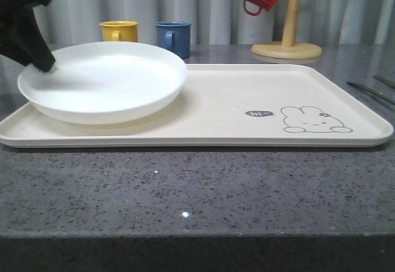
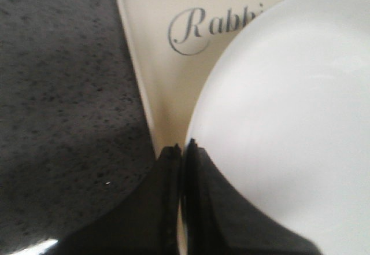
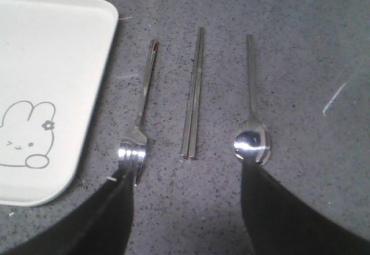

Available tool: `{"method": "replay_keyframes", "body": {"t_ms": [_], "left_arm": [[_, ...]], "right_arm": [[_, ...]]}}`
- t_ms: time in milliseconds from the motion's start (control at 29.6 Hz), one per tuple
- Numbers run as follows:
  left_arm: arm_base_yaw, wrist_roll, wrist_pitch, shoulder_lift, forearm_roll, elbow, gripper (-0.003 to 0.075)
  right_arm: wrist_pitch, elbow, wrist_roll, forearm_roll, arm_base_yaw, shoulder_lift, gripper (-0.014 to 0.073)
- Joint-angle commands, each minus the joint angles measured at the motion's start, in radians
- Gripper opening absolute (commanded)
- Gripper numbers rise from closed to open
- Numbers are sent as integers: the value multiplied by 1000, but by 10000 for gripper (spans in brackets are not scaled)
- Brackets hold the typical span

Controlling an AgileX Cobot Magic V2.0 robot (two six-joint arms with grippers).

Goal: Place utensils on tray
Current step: 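Grip the plate rim with the left gripper and slide it onto the tray, then release the plate and raise the left gripper away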

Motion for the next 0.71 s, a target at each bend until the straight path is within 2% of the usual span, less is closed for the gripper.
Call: {"method": "replay_keyframes", "body": {"t_ms": [0, 101, 169, 203, 372, 406, 575, 676], "left_arm": [[-33, 0, -53, 1, -48, -34, -18], [-37, 0, -45, 24, -69, -34, -17], [-37, 0, -36, 28, -73, -34, 13], [-37, 0, -34, 28, -73, -34, 52], [-37, 0, -28, 25, -73, -34, 348], [-37, 0, -28, 17, -73, -34, 381], [-47, 0, -8, -75, -65, -34, 398], [-94, 0, 28, -166, -9, -32, 398]], "right_arm": [[-67, -34, -9, -16, -2, 7, 444], [-67, -34, -9, -16, -2, 7, 444], [-67, -34, -9, -16, -2, 7, 444], [-67, -34, -9, -16, -2, 7, 444], [-67, -34, -9, -16, -2, 7, 444], [-67, -34, -9, -16, -2, 7, 444], [-67, -34, -9, -16, -2, 7, 444], [-67, -34, -9, -16, -2, 7, 444]]}}
